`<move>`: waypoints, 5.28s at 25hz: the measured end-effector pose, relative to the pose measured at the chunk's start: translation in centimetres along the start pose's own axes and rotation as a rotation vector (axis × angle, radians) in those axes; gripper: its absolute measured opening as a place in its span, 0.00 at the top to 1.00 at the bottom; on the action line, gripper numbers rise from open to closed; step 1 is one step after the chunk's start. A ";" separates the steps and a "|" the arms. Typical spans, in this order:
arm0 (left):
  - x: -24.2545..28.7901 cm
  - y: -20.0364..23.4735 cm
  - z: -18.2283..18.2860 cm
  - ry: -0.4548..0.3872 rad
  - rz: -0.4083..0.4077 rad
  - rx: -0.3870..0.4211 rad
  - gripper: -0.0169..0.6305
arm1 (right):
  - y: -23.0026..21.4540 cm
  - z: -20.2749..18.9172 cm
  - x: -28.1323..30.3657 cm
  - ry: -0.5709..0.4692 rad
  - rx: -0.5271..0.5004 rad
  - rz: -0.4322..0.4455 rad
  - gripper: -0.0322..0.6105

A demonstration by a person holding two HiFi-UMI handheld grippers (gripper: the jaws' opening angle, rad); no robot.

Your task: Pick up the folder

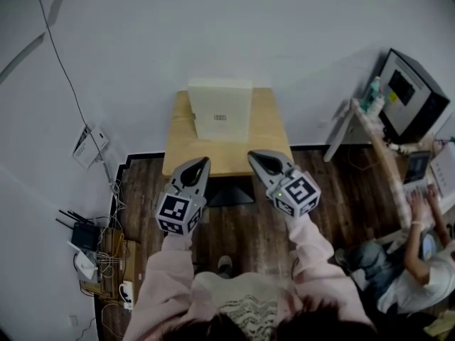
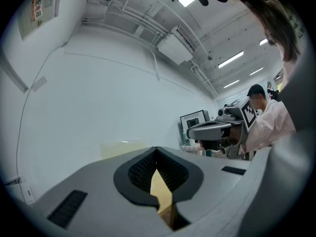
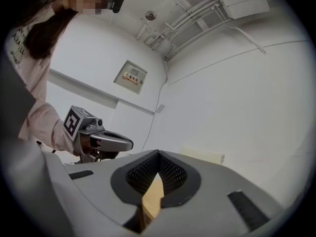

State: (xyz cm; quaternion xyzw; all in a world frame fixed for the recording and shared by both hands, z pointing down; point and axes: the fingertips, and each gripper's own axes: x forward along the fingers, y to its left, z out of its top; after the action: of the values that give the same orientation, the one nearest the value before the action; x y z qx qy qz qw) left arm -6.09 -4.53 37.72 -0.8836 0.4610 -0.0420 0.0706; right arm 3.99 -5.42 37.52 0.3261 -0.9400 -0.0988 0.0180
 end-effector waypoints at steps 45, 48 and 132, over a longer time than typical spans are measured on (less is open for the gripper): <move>12.1 12.9 -7.9 0.109 -0.039 -0.060 0.97 | -12.7 -8.3 11.2 0.141 0.045 -0.051 0.95; 13.2 13.6 -8.7 0.135 -0.028 -0.074 0.97 | -13.8 -9.4 11.6 0.158 0.065 -0.035 0.95; 24.1 21.9 -20.3 0.341 -0.489 -0.218 0.40 | -22.0 -21.6 18.4 0.475 0.200 0.201 0.46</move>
State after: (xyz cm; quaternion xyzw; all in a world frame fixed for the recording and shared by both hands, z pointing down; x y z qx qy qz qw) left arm -12.88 -38.48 54.35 -0.9508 0.2419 -0.1556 -0.1152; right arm 5.06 -37.42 53.80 0.2452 -0.9422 0.0759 0.2154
